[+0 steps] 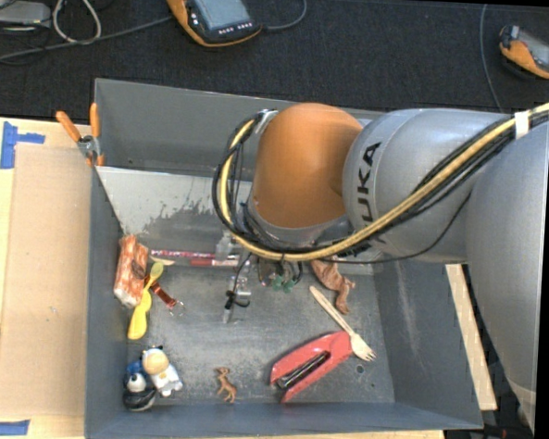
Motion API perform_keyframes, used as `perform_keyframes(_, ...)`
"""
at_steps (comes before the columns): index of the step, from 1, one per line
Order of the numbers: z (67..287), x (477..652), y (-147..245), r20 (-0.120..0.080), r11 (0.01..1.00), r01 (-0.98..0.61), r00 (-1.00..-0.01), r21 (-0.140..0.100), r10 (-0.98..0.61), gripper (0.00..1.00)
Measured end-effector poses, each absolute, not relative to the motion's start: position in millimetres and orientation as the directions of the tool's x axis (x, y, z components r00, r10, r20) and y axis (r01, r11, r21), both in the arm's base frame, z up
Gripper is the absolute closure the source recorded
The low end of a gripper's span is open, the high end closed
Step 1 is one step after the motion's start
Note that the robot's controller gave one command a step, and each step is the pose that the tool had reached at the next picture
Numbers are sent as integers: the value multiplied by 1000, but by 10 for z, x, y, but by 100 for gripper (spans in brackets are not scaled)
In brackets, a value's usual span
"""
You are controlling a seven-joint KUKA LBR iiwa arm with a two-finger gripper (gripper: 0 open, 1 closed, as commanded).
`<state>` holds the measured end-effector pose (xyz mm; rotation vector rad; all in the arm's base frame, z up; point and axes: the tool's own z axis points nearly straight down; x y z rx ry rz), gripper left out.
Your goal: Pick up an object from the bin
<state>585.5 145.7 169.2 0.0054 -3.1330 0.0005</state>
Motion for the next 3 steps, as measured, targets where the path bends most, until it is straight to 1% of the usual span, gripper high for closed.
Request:
perform_keyframes(1,1738,5874,1450,1,1000,0,-1000,1,0,0)
perform_keyframes(2,1658,5754,1200,0,995,-97,-995,3,-97,0)
perform_keyframes(3,1434,6020,931,-1,999,-43,-999,2,-43,0)
